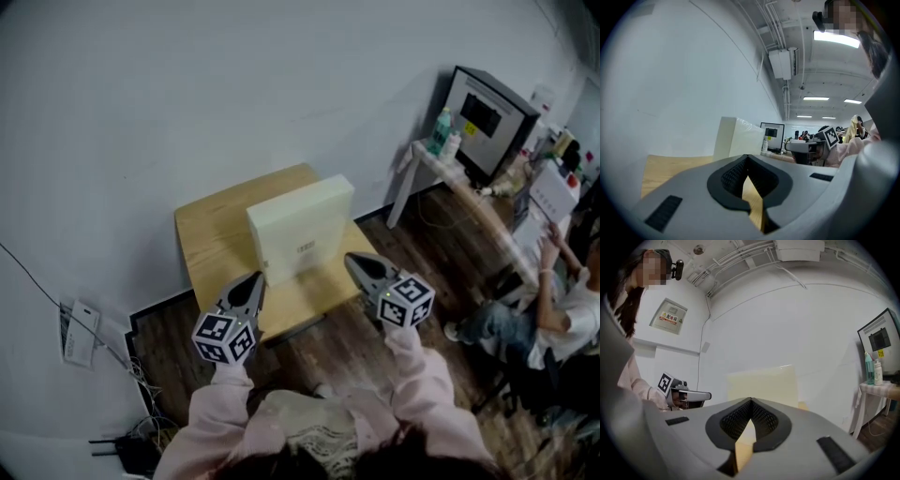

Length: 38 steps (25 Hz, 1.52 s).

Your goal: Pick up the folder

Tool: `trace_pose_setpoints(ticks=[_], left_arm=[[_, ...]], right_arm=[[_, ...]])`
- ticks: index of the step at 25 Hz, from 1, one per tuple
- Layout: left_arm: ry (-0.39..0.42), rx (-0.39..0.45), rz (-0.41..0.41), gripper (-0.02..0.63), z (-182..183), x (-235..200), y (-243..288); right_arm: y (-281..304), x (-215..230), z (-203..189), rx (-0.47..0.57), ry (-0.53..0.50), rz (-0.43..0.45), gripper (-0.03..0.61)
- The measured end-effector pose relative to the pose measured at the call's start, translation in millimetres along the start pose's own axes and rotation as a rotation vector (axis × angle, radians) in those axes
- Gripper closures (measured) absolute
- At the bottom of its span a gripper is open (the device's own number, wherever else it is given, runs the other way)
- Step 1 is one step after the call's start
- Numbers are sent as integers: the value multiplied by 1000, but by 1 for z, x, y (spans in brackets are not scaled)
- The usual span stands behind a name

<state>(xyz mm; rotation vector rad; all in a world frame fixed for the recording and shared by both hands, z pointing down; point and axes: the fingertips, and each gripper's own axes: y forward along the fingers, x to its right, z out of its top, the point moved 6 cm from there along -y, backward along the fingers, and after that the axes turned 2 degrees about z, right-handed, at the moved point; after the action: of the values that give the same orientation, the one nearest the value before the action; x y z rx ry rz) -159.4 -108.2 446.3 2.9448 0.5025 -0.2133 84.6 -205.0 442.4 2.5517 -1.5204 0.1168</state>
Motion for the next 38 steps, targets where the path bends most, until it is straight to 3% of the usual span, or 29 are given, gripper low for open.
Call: trace_pose_setpoints(ticks=[17, 25, 33, 38], left_arm=[[39, -50, 69, 621, -14, -28, 12], [42, -69, 39, 621, -20, -43, 28], [35, -68, 1, 621, -22, -49, 36], [47, -82, -4, 620, -24, -48, 40]], right_arm=[[23, 58, -12, -76, -28, 31, 591], [39, 78, -23, -103, -9, 61, 591], [46, 98, -23, -127, -45, 40, 591], [50, 111, -21, -155, -77, 79, 569]])
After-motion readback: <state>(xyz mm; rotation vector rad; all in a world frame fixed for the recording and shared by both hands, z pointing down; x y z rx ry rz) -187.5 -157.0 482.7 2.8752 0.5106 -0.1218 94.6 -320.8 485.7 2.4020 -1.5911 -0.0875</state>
